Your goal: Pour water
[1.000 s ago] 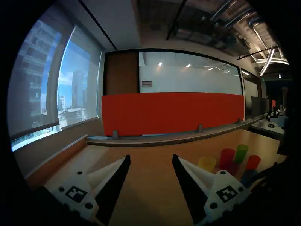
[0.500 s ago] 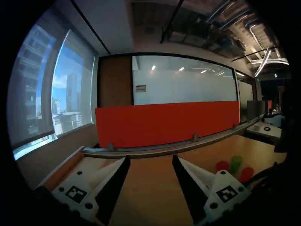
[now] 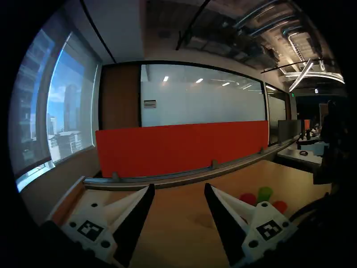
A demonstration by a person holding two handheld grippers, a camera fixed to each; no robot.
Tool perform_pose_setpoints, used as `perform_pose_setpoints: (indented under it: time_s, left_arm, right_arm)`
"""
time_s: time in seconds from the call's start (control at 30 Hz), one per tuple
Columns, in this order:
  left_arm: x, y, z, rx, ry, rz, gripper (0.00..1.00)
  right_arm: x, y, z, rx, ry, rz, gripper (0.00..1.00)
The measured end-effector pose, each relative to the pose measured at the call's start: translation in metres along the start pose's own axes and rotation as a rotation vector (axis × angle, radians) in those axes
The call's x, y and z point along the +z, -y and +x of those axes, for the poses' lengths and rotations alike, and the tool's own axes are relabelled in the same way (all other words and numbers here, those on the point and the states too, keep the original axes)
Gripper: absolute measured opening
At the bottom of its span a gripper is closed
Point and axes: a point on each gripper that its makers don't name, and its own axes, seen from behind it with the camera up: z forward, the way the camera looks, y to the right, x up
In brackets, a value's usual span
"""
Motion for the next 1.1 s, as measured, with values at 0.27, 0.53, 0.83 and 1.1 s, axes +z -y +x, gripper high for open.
perform_pose_setpoints:
  time_s: [0.27, 0.53, 0.83, 1.1]
  left_arm:
    - [0.001, -0.031, 0.006, -0.038, -0.005, -0.147, 0.82]
    - [-0.001, -0.060, 0.010, -0.065, -0.019, -0.276, 0.82]
    - [-0.002, -0.071, 0.009, -0.074, -0.018, -0.344, 0.82]
    - [-0.002, -0.082, -0.001, -0.026, 0.018, -0.395, 0.82]
  right_arm:
    - [-0.004, 0.016, 0.006, -0.010, 0.007, 0.112, 0.99]
    - [-0.010, 0.034, 0.010, -0.040, 0.013, 0.219, 0.99]
    - [-0.014, 0.043, 0.008, -0.047, 0.032, 0.274, 0.99]
    - [-0.011, 0.043, 0.000, -0.068, 0.072, 0.278, 0.99]
